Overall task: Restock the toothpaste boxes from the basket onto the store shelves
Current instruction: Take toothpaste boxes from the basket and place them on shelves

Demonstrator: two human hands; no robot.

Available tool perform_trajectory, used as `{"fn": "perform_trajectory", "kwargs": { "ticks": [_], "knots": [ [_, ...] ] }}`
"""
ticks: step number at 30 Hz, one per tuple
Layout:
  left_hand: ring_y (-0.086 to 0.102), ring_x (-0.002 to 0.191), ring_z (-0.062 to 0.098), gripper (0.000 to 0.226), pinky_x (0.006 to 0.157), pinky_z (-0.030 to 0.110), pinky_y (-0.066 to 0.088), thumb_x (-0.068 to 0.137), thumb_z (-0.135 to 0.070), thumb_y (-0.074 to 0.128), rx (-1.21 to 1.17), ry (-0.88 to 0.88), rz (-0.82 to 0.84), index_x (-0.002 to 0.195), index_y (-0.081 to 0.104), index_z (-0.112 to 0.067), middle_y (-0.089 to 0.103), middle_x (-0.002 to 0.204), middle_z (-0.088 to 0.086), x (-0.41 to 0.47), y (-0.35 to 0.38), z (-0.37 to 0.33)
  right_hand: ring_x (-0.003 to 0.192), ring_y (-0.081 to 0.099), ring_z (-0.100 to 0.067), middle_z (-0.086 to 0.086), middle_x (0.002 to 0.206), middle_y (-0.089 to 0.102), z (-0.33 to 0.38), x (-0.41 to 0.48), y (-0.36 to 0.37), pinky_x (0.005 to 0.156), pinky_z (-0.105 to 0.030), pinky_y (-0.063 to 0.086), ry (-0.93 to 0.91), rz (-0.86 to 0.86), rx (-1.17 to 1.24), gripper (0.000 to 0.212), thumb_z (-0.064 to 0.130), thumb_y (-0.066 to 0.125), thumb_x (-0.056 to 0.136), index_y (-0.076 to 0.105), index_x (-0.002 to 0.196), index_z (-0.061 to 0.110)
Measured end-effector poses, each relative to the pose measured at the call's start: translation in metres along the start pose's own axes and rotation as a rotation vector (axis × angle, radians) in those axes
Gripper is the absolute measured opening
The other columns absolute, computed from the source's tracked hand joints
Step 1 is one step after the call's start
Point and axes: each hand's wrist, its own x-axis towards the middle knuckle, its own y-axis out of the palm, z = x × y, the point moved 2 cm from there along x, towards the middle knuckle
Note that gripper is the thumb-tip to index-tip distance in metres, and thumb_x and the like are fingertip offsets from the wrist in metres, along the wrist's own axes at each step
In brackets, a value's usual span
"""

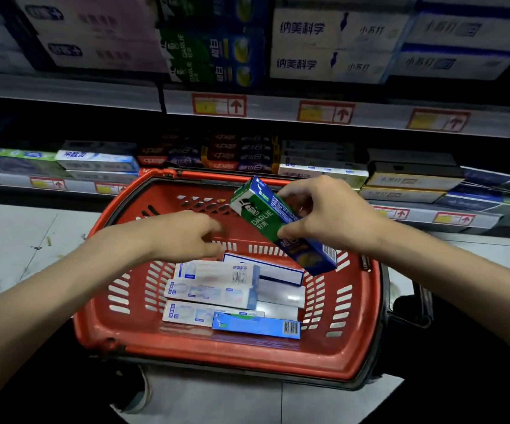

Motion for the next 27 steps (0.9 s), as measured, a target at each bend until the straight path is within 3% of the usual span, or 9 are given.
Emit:
{"fn": "perform_trajectory", "kwargs": {
  "ticks": [4,10,13,15,18,20,23,25,27],
  "knots": [
    [0.070,0.105,0.007,0.027,0.099,0.041,0.055,0.095,-0.038,0.072,-0.466,0.148,-0.222,0.121,0.069,-0.031,0.075,0.115,-0.013,0.005,-0.017,-0.003,0.088,0.070,-0.014,0.007,0.093,0.077,0.004,0.006,0.001,0.079,-0.035,0.057,0.029,0.015,0.046,0.042,0.033,0.089,0.075,0.077,0.115,0.037],
    [0.077,0.094,0.020,0.055,0.098,0.045,0.059,0.081,-0.019,0.087,-0.821,0.145,-0.276,0.129,0.065,-0.035,0.079,0.104,0.001,0.004,-0.038,-0.007,0.086,0.072,-0.010,0.009,0.095,0.078,-0.006,0.013,-0.003,0.077,-0.033,0.058,0.043,0.074,0.074,0.037,0.032,0.087,0.081,0.076,0.115,0.037],
    [0.075,0.101,0.017,0.045,0.090,0.045,0.058,0.078,-0.038,0.087,-0.872,0.155,-0.262,0.121,0.072,-0.035,0.079,0.109,-0.001,0.005,-0.045,-0.008,0.084,0.073,-0.012,0.007,0.098,0.078,-0.010,0.016,0.000,0.069,-0.035,0.061,0.054,0.091,0.084,0.037,0.028,0.085,0.084,0.074,0.118,0.038],
    [0.074,0.103,0.017,0.046,0.086,0.044,0.058,0.077,-0.055,0.086,-0.857,0.147,-0.269,0.117,0.073,-0.036,0.078,0.110,-0.004,0.006,-0.045,-0.011,0.086,0.073,-0.011,0.009,0.102,0.077,-0.011,0.019,0.002,0.074,-0.038,0.063,0.051,0.102,0.110,0.040,0.025,0.083,0.086,0.072,0.123,0.038],
    [0.073,0.098,0.012,0.038,0.085,0.042,0.055,0.082,-0.050,0.083,-0.865,0.150,-0.265,0.114,0.074,-0.031,0.078,0.109,-0.004,0.008,-0.041,-0.017,0.097,0.071,-0.009,0.012,0.109,0.076,-0.013,0.021,0.002,0.090,-0.038,0.059,0.052,0.147,0.162,0.044,0.022,0.082,0.088,0.071,0.128,0.036],
    [0.071,0.093,0.012,0.032,0.082,0.040,0.050,0.084,-0.048,0.074,-0.893,0.142,-0.291,0.108,0.075,-0.026,0.078,0.105,0.000,0.008,-0.039,-0.019,0.096,0.071,-0.006,0.013,0.108,0.076,-0.012,0.020,0.002,0.092,-0.034,0.059,0.047,0.194,0.211,0.044,0.021,0.080,0.090,0.070,0.131,0.035],
    [0.072,0.101,0.030,0.034,0.093,0.047,0.051,0.089,-0.053,0.068,-0.984,0.086,-0.322,0.102,0.077,-0.024,0.079,0.105,0.005,0.007,-0.036,-0.014,0.095,0.070,-0.003,0.012,0.109,0.074,-0.010,0.017,-0.001,0.093,-0.029,0.058,0.068,0.192,0.299,0.041,0.029,0.072,0.097,0.067,0.137,0.029],
    [0.070,0.090,0.033,0.039,0.084,0.043,0.048,0.087,-0.056,0.069,-1.105,0.058,-0.344,0.101,0.078,-0.020,0.079,0.106,0.010,0.005,-0.035,-0.007,0.102,0.072,-0.009,0.011,0.113,0.073,-0.013,0.016,-0.007,0.094,-0.032,0.058,0.119,0.110,0.331,0.037,0.040,0.066,0.099,0.068,0.135,0.029],
    [0.058,0.077,0.024,0.039,0.070,0.034,0.038,0.086,-0.056,0.073,-1.236,0.027,-0.392,0.098,0.078,-0.020,0.072,0.098,0.016,0.003,-0.036,0.001,0.109,0.070,-0.010,0.010,0.116,0.073,-0.018,0.014,-0.015,0.099,-0.033,0.055,0.187,0.015,0.327,0.037,0.046,0.064,0.099,0.068,0.133,0.030]
  ]
}}
